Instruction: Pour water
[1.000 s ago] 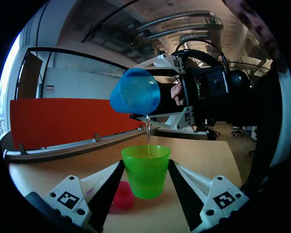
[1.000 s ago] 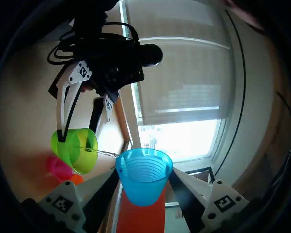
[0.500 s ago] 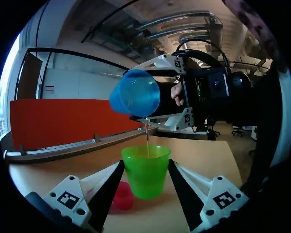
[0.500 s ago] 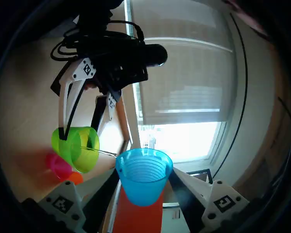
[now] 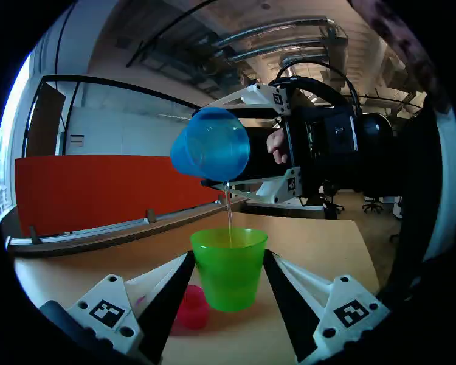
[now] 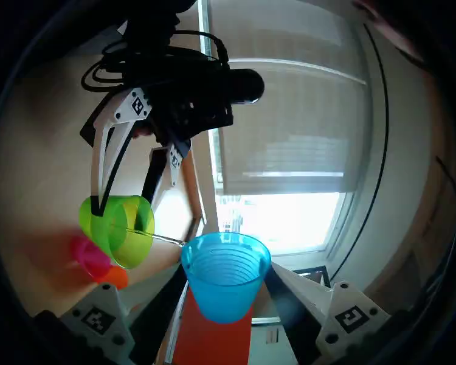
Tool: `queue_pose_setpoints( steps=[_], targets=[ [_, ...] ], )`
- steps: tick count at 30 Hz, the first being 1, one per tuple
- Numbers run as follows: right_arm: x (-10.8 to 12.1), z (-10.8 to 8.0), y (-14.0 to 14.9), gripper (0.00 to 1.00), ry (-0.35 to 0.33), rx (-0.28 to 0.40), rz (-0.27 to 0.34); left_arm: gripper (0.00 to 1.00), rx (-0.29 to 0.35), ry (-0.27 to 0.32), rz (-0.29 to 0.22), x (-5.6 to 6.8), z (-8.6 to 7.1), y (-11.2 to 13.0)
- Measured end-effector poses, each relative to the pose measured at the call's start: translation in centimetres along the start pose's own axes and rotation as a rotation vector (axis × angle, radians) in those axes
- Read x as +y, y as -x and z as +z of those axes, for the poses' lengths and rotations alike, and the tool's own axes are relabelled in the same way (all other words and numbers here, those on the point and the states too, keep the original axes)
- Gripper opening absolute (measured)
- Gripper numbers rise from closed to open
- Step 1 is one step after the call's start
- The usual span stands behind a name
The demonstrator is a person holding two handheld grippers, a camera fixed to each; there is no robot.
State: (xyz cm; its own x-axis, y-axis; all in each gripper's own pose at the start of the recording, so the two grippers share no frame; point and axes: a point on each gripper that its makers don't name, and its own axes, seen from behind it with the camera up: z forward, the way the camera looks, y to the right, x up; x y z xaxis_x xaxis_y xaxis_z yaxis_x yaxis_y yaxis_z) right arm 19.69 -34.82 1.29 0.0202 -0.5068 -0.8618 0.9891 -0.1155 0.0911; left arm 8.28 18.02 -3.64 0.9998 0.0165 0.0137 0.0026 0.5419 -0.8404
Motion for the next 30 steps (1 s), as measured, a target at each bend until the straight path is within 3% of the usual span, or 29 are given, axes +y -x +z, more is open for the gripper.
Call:
queue_pose_setpoints(
  steps=[21,30],
  targets=[
    [-0.08,-0.03,-0.56,0.89,-0.002,0.002,-0.020,0.82,-0.003,-0.002,0.002,-0.04,-0.04,0.11],
    [-0.23,-0.04,-0.75,0.89,-0.001,0.003,0.016,0.82,-0.003,-0.002,0.001,-0.10,-0.10,0.16]
  ],
)
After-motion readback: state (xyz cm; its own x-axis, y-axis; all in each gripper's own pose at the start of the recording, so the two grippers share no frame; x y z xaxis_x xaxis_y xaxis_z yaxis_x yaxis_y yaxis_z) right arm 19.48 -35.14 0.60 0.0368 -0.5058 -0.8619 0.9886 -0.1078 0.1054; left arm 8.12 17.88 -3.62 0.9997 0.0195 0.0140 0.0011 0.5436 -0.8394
